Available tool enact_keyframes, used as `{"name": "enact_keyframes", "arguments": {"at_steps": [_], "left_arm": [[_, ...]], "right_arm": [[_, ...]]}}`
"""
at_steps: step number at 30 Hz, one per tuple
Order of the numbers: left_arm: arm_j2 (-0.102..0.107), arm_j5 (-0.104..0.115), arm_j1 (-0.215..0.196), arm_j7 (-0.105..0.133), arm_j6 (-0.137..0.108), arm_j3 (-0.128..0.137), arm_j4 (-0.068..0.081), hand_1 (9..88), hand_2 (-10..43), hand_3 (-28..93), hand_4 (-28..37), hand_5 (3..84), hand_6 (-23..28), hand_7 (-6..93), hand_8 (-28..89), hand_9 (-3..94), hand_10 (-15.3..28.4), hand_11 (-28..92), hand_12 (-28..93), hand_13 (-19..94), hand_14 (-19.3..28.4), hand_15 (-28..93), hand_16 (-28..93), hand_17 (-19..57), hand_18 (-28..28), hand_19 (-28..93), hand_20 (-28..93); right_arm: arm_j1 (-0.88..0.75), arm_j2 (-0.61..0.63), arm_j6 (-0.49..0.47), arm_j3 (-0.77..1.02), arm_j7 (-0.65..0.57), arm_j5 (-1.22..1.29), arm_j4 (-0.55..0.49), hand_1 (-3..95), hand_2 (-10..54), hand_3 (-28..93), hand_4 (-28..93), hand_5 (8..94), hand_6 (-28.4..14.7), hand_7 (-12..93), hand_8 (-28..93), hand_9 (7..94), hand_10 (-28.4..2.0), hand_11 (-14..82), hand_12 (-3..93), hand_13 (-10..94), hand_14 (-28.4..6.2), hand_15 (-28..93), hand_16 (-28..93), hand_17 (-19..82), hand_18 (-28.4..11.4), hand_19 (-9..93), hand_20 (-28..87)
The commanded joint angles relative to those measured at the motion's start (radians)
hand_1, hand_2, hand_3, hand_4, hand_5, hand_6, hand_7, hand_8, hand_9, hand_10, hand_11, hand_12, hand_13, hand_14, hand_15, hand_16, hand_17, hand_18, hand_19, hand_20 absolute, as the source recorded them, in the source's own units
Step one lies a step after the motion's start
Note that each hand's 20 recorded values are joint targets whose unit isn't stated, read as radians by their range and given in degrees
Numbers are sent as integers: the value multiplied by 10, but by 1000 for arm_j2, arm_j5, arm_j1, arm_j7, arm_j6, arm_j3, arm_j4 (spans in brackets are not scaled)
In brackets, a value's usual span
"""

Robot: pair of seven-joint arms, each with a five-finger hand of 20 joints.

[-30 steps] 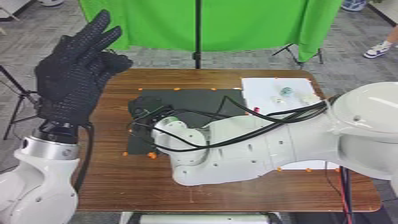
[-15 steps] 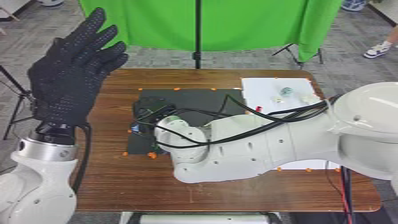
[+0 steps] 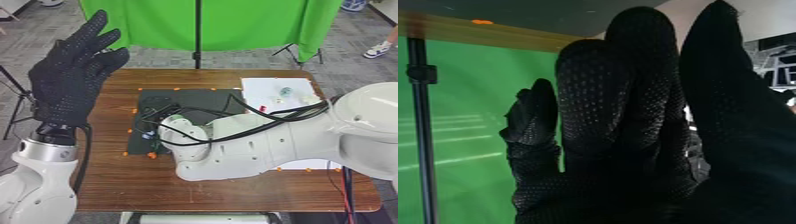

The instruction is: Arrange flowers

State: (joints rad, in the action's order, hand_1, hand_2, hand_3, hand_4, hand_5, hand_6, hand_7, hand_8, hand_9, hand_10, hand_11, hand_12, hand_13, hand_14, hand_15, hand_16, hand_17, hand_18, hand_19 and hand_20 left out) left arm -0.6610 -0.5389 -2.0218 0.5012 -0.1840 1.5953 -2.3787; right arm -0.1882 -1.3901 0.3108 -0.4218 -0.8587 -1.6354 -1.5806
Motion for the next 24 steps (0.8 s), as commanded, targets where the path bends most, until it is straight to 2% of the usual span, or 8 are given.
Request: {"name": "enact_keyframes", "arguments": {"at_steps": [1, 3, 6, 8, 10, 13, 18, 24], "left_arm": [[-74, -22, -80, -94, 7, 66, -16, 212, 63, 744, -282, 371, 125, 11, -67, 222, 256, 375, -45, 169, 224, 798, -282, -37, 146, 781, -282], [-98, -23, -127, -121, 4, 106, -30, 215, 61, 746, -283, 377, 131, 24, -80, 219, 252, 504, -127, 250, 152, 852, -282, -8, 130, 771, -282], [-109, -21, -197, -114, -18, 148, -49, 216, 61, 746, -283, 379, 132, 42, -96, 231, 236, 593, -195, 323, 63, 865, -282, 9, 118, 742, -276], [-134, -18, -236, -114, -30, 172, -57, 218, 62, 746, -283, 380, 132, 74, -117, 256, 212, 646, -241, 358, 2, 850, -283, 15, 112, 654, -174], [-155, -23, -272, -122, -27, 202, -60, 217, 62, 753, -283, 373, 115, 154, -160, 270, 192, 626, -222, 346, 24, 764, -283, -27, 155, 503, 24], [-177, -20, -342, -115, -43, 240, -76, 213, 64, 761, -283, 359, 97, 209, -182, 280, 172, 459, -80, 286, 133, 539, -175, -81, 192, 413, 124], [-205, -19, -387, -126, -46, 258, -82, 204, 70, 767, -283, 341, 75, 203, -158, 273, 169, 272, 35, 215, 191, 296, -45, -126, 207, 374, 120], [-224, -19, -427, -141, -40, 281, -89, 200, 74, 763, -283, 340, 77, 168, -130, 260, 161, 215, 71, 184, 213, 255, -12, -141, 212, 376, 107]], "right_arm": [[-35, 50, -28, 86, 24, -23, -22, 496, -95, 591, -283, 682, 70, 247, -125, 889, -62, 381, 193, 790, -32, 669, 200, 376, -182, 932, 321], [-60, 74, -39, 125, 41, -33, -39, 489, -95, 598, -283, 681, 68, 244, -123, 884, -63, 380, 193, 786, -33, 667, 198, 373, -184, 932, 317], [-77, 123, -73, 178, 53, -48, -72, 471, -95, 623, -283, 665, 62, 235, -121, 858, -74, 362, 185, 764, -41, 656, 190, 358, -188, 926, 296], [-115, 175, -96, 232, 61, -60, -100, 435, -95, 681, -283, 625, 50, 210, -152, 824, -80, 349, 176, 745, -49, 647, 175, 342, -189, 918, 276], [-153, 227, -128, 289, 56, -76, -126, 425, -95, 698, -283, 608, 43, 209, -167, 808, -88, 342, 170, 733, -54, 642, 168, 335, -190, 914, 266], [-237, 306, -149, 393, 44, -101, -167, 399, -95, 715, -283, 597, 33, 195, -165, 778, -102, 302, 154, 709, -70, 620, 150, 316, -198, 895, 247], [-387, 450, -136, 573, 11, -120, -252, 377, -95, 742, -283, 576, 23, 172, -147, 728, -112, 253, 144, 678, -92, 593, 130, 298, -202, 870, 221], [-580, 600, -87, 779, -34, -142, -328, 368, -95, 743, -283, 546, 9, 153, -136, 673, -138, 218, 138, 652, -105, 592, 121, 284, -207, 863, 205]]}}
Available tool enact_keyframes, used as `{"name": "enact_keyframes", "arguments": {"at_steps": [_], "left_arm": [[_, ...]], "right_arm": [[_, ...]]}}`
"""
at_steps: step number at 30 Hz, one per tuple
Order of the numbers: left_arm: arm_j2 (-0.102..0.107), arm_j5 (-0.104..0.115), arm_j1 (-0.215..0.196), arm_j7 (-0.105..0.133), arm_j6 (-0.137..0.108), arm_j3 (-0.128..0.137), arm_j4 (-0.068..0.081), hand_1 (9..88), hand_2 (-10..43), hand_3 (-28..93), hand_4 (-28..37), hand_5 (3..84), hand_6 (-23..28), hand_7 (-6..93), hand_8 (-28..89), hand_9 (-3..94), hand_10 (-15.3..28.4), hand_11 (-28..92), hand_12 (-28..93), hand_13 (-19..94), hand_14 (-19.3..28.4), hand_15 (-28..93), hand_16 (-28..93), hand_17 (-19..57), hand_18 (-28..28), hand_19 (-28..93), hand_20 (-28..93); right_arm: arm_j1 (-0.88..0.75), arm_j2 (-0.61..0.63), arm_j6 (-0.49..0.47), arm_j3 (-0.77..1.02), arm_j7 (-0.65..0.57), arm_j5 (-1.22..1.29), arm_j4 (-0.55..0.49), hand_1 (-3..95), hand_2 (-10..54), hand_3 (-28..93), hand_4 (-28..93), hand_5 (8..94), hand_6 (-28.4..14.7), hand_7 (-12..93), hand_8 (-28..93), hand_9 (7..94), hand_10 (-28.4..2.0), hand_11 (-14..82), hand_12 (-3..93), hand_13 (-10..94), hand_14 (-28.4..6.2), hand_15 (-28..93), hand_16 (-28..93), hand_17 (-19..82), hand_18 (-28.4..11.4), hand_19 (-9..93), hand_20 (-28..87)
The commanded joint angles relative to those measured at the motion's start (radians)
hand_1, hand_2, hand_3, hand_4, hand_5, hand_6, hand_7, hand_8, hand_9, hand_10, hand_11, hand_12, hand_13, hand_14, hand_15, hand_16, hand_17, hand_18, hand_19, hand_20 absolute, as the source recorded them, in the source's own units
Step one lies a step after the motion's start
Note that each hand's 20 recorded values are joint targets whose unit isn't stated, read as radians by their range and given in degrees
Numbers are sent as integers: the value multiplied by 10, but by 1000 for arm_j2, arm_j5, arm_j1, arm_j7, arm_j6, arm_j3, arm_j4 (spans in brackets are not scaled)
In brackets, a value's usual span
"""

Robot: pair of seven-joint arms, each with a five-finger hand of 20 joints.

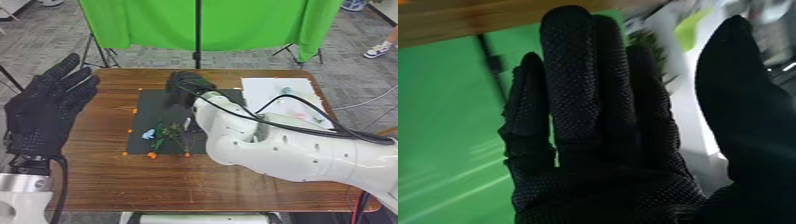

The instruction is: Arrange flowers

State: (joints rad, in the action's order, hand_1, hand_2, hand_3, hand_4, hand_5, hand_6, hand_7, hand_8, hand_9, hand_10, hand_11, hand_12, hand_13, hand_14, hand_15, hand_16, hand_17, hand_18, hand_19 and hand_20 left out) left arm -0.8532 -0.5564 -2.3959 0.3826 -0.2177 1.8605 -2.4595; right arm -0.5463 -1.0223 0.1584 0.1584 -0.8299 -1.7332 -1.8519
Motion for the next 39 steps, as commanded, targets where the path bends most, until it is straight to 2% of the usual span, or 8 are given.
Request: {"name": "enact_keyframes", "arguments": {"at_steps": [1, 13, 18, 21, 22, 26, 35, 39], "left_arm": [[-31, -2, -49, -22, -9, 13, -7, 200, 75, 763, -283, 340, 77, 159, -124, 257, 160, 209, 75, 182, 213, 253, -11, -142, 213, 377, 104], [-29, 7, -67, -25, -22, 11, -5, 199, 75, 760, -283, 326, 69, 141, -107, 214, 143, 146, 91, 121, 184, 184, 0, -146, 223, 391, 96], [-32, 2, -55, -38, -18, 5, 2, 199, 74, 759, -283, 326, 68, 131, -104, 201, 139, 134, 101, 89, 155, 132, 25, -138, 240, 436, 111], [-42, -8, -58, -64, -1, 19, 2, 200, 74, 757, -283, 324, 66, 128, -103, 194, 134, 130, 104, 79, 149, 110, 32, -138, 240, 439, 110], [-50, -17, -56, -81, 7, 25, 4, 199, 74, 758, -283, 323, 66, 128, -102, 193, 134, 130, 106, 84, 153, 112, 39, -139, 241, 440, 111], [-43, -6, -69, -75, -1, 28, 6, 199, 73, 757, -283, 316, 62, 126, -99, 199, 144, 139, 121, 131, 210, 246, 22, -159, 247, 430, 121], [-23, 14, -60, -55, -8, 11, 13, 199, 73, 756, -283, 314, 64, 132, -99, 206, 150, 148, 121, 126, 208, 242, 9, -175, 244, 406, 111], [-23, 11, -44, -69, 3, 7, 18, 200, 69, 758, -282, 322, 69, 133, -100, 221, 159, 164, 123, 146, 221, 276, 13, -172, 245, 413, 112]], "right_arm": [[-229, 259, 91, 204, -71, -43, -64, 368, -95, 741, -283, 542, 6, 151, -135, 664, -141, 212, 137, 650, -107, 593, 120, 284, -208, 863, 203], [-488, 425, 131, 472, -168, -78, -85, 342, -95, 748, -283, 453, -24, 128, -118, 526, -179, 142, 129, 607, -119, 632, 85, 292, -205, 893, 124], [-564, 467, 117, 545, -211, -100, -70, 336, -95, 748, -283, 430, -40, 119, -114, 476, -201, 122, 125, 602, -121, 643, 79, 314, -203, 922, 82], [-607, 493, 108, 580, -251, -120, -68, 335, -95, 745, -283, 429, -41, 116, -112, 472, -202, 120, 124, 600, -123, 652, 78, 322, -203, 929, 77], [-622, 499, 106, 590, -265, -138, -65, 333, -95, 746, -283, 429, -41, 116, -112, 472, -202, 119, 124, 600, -125, 656, 79, 325, -204, 930, 77], [-654, 540, 145, 582, -259, -154, -44, 333, -95, 747, -283, 436, -43, 117, -112, 473, -204, 118, 124, 606, -126, 662, 76, 332, -205, 932, 84], [-659, 575, 165, 516, -259, -208, -24, 340, -95, 763, -283, 450, -30, 128, -116, 477, -198, 119, 124, 611, -119, 671, 72, 338, -195, 932, 96], [-622, 559, 161, 470, -259, -220, -21, 346, -95, 763, -283, 458, -21, 134, -120, 496, -188, 123, 126, 619, -111, 671, 73, 340, -193, 932, 101]]}}
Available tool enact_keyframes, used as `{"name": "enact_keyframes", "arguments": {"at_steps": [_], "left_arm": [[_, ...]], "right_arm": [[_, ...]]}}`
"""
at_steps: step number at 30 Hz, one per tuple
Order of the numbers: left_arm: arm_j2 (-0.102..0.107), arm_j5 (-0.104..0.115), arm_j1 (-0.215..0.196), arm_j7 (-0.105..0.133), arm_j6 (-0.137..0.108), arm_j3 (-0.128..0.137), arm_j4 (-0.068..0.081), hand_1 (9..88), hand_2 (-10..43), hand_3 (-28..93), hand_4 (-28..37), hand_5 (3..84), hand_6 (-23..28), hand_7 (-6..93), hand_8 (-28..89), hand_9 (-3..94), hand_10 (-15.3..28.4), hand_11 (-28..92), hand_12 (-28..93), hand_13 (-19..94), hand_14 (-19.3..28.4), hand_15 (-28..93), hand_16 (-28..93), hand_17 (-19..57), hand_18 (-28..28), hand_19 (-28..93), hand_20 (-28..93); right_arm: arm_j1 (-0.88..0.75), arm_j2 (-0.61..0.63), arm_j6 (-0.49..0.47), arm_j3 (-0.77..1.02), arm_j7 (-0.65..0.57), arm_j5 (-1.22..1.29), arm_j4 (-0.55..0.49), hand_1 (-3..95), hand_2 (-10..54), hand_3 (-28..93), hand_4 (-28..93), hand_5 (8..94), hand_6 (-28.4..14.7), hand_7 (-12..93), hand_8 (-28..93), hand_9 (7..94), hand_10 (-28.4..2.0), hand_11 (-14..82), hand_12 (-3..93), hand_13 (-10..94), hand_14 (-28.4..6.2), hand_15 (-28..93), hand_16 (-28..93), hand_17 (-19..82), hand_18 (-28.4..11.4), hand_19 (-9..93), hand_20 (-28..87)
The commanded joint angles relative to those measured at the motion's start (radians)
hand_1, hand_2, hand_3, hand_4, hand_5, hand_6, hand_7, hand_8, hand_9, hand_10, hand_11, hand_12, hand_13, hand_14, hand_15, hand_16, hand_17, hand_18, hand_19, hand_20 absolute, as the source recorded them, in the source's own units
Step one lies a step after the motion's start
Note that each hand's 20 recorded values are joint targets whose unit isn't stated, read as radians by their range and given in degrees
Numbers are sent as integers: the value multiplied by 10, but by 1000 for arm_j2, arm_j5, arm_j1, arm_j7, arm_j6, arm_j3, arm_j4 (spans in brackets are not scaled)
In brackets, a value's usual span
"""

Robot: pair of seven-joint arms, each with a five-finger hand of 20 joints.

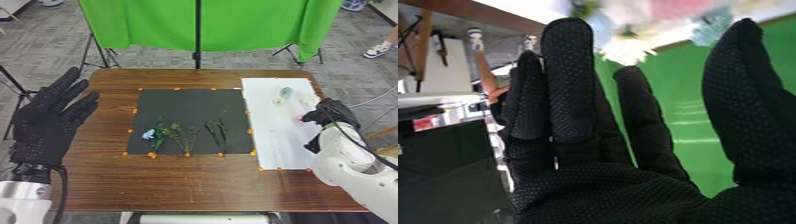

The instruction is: Arrange flowers

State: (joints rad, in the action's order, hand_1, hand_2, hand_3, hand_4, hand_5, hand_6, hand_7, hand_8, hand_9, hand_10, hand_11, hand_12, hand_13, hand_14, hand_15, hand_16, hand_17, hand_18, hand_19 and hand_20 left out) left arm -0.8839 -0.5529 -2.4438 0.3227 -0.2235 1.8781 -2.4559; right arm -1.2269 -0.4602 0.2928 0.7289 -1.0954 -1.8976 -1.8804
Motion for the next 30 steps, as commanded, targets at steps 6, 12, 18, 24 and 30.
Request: {"name": "enact_keyframes", "arguments": {"at_steps": [6, 12, 18, 24, 30], "left_arm": [[8, 8, 23, -20, 14, -22, 21, 201, 68, 759, -282, 323, 69, 135, -101, 224, 162, 173, 118, 148, 226, 298, -4, -170, 245, 417, 111], [4, 8, 35, -40, 22, -25, 27, 201, 68, 758, -282, 323, 69, 134, -101, 225, 162, 173, 115, 151, 228, 307, -9, -167, 245, 423, 113], [-4, 4, 45, -45, 33, -33, 30, 201, 68, 758, -282, 321, 68, 134, -100, 224, 160, 170, 114, 151, 227, 310, -14, -163, 249, 432, 116], [-3, 4, 40, -36, 29, -33, 31, 201, 68, 759, -281, 321, 67, 134, -101, 225, 162, 175, 116, 158, 235, 354, -15, -145, 262, 482, 144], [-8, 4, 40, -33, 28, -40, 32, 201, 67, 758, -281, 324, 69, 135, -101, 234, 169, 190, 117, 155, 239, 380, -38, -141, 260, 483, 152]], "right_arm": [[128, -25, 6, -178, -7, -59, 30, 349, -95, 762, -283, 459, -16, 135, -122, 519, -177, 140, 133, 627, -105, 686, 81, 345, -191, 932, 120], [182, -44, -20, -229, -17, -50, 60, 347, -95, 760, -283, 442, -17, 131, -121, 543, -174, 176, 138, 631, -103, 710, 90, 352, -192, 932, 149], [205, -66, -26, -268, -17, -27, 109, 360, -95, 756, -283, 460, -2, 135, -121, 594, -152, 191, 136, 654, -100, 703, 91, 366, -194, 932, 172], [255, -75, 52, -376, -15, -89, 154, 409, -95, 754, -282, 580, 23, 158, -136, 674, -112, 182, 133, 705, -76, 657, 107, 390, -186, 932, 173], [317, -92, 162, -495, -31, -187, 192, 524, -95, 655, -283, 770, 39, 180, -29, 828, -65, 100, 222, 786, -40, 598, 157, 433, -168, 932, 217]]}}
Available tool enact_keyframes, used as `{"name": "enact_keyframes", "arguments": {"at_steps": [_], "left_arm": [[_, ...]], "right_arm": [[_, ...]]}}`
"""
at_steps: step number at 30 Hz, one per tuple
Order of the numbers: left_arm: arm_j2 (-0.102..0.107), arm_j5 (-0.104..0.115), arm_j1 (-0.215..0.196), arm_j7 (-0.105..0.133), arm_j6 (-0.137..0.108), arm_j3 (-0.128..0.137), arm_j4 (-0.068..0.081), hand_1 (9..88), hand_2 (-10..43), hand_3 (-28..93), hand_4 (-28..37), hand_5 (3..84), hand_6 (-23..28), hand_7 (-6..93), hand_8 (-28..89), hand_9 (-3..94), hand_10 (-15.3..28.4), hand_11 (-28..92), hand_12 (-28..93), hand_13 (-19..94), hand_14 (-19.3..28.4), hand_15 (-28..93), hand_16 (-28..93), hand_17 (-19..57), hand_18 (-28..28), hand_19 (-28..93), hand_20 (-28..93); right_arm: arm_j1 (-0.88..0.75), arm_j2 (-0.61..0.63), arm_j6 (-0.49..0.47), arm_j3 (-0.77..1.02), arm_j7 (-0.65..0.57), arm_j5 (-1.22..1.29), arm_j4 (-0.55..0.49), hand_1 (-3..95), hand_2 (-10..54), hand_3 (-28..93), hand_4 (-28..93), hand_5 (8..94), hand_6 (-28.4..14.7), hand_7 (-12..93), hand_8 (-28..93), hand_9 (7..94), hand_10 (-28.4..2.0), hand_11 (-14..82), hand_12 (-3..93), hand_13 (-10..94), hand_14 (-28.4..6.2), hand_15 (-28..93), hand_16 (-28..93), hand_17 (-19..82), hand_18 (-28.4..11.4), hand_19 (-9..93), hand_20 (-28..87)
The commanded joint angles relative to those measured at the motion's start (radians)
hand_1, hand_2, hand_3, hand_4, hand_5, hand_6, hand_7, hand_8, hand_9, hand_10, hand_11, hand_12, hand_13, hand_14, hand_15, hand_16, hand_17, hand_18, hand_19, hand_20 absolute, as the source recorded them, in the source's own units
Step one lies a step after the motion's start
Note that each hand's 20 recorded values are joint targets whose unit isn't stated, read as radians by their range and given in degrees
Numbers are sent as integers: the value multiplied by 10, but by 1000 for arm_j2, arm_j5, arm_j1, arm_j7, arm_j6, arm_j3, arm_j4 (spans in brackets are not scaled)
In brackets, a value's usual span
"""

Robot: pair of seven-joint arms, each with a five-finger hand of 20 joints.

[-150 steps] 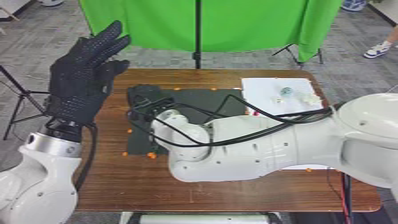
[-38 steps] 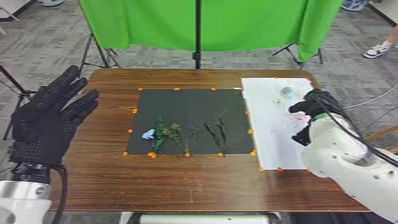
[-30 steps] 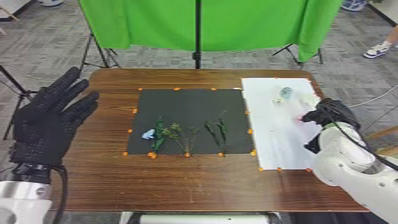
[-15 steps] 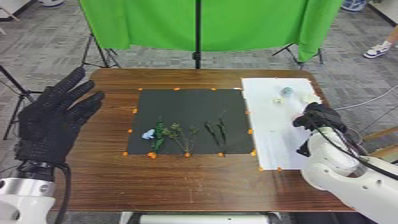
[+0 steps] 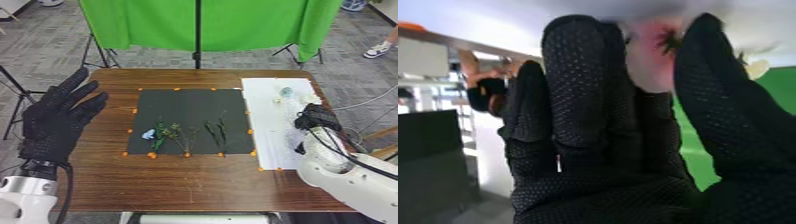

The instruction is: Arrange flowers

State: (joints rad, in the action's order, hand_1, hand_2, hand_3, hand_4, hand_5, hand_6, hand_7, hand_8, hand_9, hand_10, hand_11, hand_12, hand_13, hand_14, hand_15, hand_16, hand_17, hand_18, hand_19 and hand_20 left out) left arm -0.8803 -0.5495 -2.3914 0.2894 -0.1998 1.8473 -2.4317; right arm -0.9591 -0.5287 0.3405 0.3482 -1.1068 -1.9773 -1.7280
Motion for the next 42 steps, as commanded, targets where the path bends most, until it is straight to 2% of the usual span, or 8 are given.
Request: {"name": "enact_keyframes", "arguments": {"at_steps": [1, 11, 18, 23, 31, 35, 40, 42], "left_arm": [[-14, -1, -11, -4, 7, -8, 9, 201, 67, 760, -281, 323, 69, 136, -101, 234, 169, 189, 116, 154, 236, 371, -41, -142, 260, 477, 149], [-19, -10, -31, 17, 5, 11, -9, 202, 68, 759, -282, 322, 68, 137, -102, 231, 168, 184, 112, 147, 229, 323, -27, -153, 257, 448, 129], [0, -4, -34, 46, -11, 13, -15, 202, 68, 758, -282, 321, 68, 138, -102, 232, 168, 187, 115, 150, 230, 329, -21, -153, 259, 455, 129], [18, -8, -24, 65, 3, 10, -16, 201, 68, 757, -282, 321, 69, 136, -101, 234, 166, 192, 117, 152, 232, 336, -22, -152, 263, 466, 133], [64, -10, 78, 82, 35, -31, 15, 199, 71, 753, -278, 317, 73, 124, -89, 232, 184, 193, 121, 144, 250, 377, -25, -152, 274, 488, 137], [82, -15, 145, 69, 64, -57, 29, 199, 74, 745, -271, 314, 74, 109, -69, 225, 194, 168, 136, 124, 271, 396, -35, -161, 282, 505, 133], [89, -17, 192, 62, 80, -68, 42, 194, 85, 736, -264, 297, 65, 100, -47, 213, 192, 63, 228, 89, 284, 271, 55, -187, 284, 479, 197], [99, -15, 209, 65, 81, -79, 47, 192, 87, 737, -261, 292, 58, 112, -50, 210, 180, 34, 258, 85, 284, 199, 110, -187, 284, 411, 324]], "right_arm": [[47, -23, 126, -118, -24, -118, 37, 534, -95, 649, -283, 803, 42, 187, -13, 866, -60, 81, 251, 801, -36, 591, 164, 441, -167, 932, 227], [217, -70, 217, -229, 9, -207, -47, 540, -95, 677, -283, 854, 41, 196, 18, 930, -57, 87, 289, 844, -25, 585, 186, 462, -166, 932, 272], [443, -272, 225, -358, 118, -166, -42, 539, -95, 685, -283, 856, 37, 190, 24, 935, -60, 98, 284, 847, -23, 596, 192, 466, -167, 932, 297], [510, -449, 199, -387, 226, -76, 27, 541, -95, 684, -283, 856, 35, 188, 27, 936, -62, 101, 286, 846, -22, 602, 195, 467, -167, 932, 311], [573, -677, 190, -467, 288, 65, 133, 546, -95, 678, -283, 854, 34, 186, 26, 934, -63, 105, 284, 842, -21, 616, 197, 466, -166, 932, 324], [601, -717, 187, -514, 346, 231, 143, 547, -95, 679, -283, 851, 36, 185, 24, 933, -63, 109, 283, 840, -18, 622, 198, 465, -166, 932, 330], [635, -766, 176, -579, 332, 256, 154, 539, -95, 689, -283, 847, 40, 181, 23, 931, -64, 112, 282, 836, -18, 630, 199, 462, -164, 932, 338], [666, -779, 181, -610, 329, 268, 150, 537, -95, 692, -283, 847, 39, 180, 23, 931, -64, 112, 281, 836, -19, 631, 199, 460, -165, 932, 340]]}}
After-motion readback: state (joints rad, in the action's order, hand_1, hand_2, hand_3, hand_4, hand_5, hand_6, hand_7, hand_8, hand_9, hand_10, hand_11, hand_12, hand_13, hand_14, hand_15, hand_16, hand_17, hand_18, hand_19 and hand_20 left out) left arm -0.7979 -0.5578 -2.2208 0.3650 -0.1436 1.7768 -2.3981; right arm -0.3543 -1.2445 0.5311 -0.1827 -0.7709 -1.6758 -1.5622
